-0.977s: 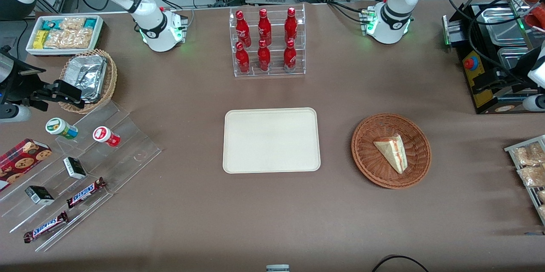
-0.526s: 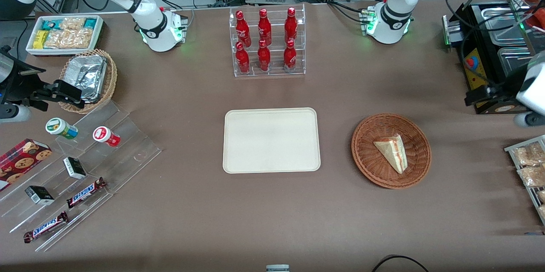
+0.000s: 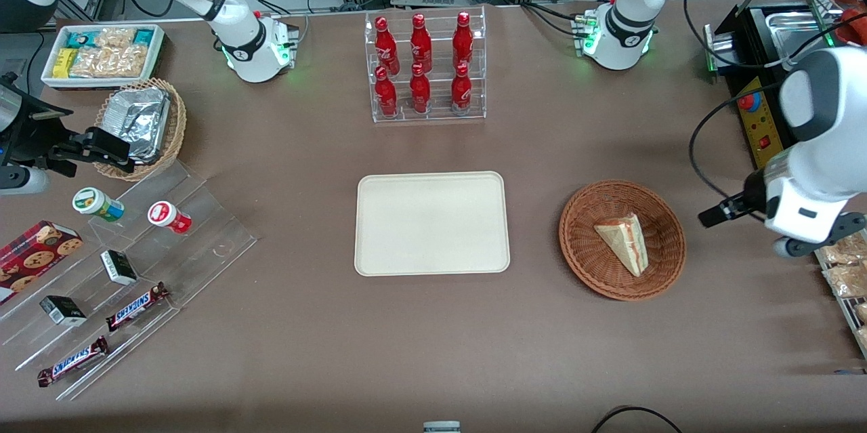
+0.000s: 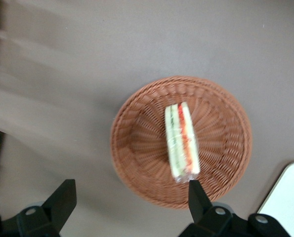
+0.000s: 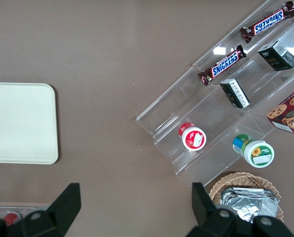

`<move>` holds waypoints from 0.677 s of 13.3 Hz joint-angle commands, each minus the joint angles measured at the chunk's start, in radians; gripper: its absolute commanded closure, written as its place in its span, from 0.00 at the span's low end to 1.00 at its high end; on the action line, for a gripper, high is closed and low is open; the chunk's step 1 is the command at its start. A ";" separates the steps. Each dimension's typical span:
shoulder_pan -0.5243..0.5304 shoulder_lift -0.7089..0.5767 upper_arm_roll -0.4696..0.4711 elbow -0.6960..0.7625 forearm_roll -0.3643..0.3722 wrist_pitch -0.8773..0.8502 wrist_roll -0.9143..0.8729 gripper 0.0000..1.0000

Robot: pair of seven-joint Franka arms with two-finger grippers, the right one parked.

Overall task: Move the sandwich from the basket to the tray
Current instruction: 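Move the open left gripper down over the sandwich in the wicker basket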

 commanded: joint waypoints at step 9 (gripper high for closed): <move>-0.121 0.199 0.009 -0.008 0.005 0.197 -0.334 0.00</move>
